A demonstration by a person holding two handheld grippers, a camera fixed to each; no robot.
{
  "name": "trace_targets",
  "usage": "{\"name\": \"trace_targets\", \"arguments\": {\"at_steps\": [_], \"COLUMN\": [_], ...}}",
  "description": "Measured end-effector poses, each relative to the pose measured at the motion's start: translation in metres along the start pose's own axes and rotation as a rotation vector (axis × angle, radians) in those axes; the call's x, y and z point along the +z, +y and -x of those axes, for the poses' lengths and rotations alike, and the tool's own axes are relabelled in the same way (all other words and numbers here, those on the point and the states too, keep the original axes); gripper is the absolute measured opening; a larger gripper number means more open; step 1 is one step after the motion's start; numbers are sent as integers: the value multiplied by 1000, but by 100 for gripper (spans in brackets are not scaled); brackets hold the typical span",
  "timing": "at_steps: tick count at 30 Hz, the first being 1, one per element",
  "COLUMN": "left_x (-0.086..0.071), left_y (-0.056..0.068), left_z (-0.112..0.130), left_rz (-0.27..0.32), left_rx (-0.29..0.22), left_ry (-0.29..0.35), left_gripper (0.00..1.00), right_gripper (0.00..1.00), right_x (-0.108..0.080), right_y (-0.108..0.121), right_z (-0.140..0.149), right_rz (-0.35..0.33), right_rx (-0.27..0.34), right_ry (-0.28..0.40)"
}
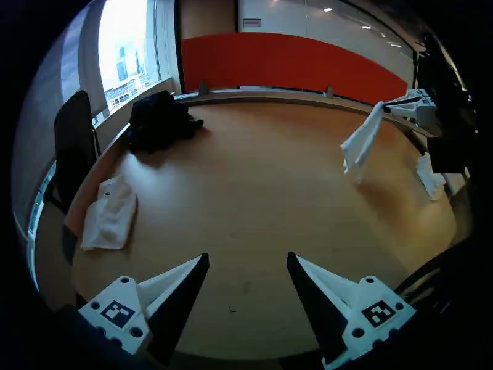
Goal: Fold towel
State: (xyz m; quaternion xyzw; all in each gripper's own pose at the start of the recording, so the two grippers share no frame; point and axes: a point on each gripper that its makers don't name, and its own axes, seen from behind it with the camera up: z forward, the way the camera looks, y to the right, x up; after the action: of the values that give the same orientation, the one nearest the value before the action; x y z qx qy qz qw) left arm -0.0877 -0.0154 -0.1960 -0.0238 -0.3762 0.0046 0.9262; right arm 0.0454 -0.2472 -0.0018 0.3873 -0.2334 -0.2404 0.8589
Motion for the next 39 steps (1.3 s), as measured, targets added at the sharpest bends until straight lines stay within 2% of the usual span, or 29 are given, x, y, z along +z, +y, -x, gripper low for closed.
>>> {"name": "trace_targets", "arguments": {"at_steps": [9, 18, 25, 39], "left_x": [-1, 2, 3, 9], "left_y": [6, 11, 18, 30], "left_z": [-6, -9, -10, -15], "left_rz": [23, 33, 41, 41], "left_rx": [18, 21, 38, 70], "left_ry": [12, 18, 14, 5], "left_gripper": [94, 94, 94, 94], "right_gripper": [1, 1, 1, 1], "right_x": [-25, -48, -69, -126], "right_y": [31, 65, 94, 164], "right_z": [3, 21, 41, 94], "right_rz": [70, 132, 165, 259], "right_rx": [9, 52, 103, 184], "right_ry": [-8, -38, -55, -116]}}
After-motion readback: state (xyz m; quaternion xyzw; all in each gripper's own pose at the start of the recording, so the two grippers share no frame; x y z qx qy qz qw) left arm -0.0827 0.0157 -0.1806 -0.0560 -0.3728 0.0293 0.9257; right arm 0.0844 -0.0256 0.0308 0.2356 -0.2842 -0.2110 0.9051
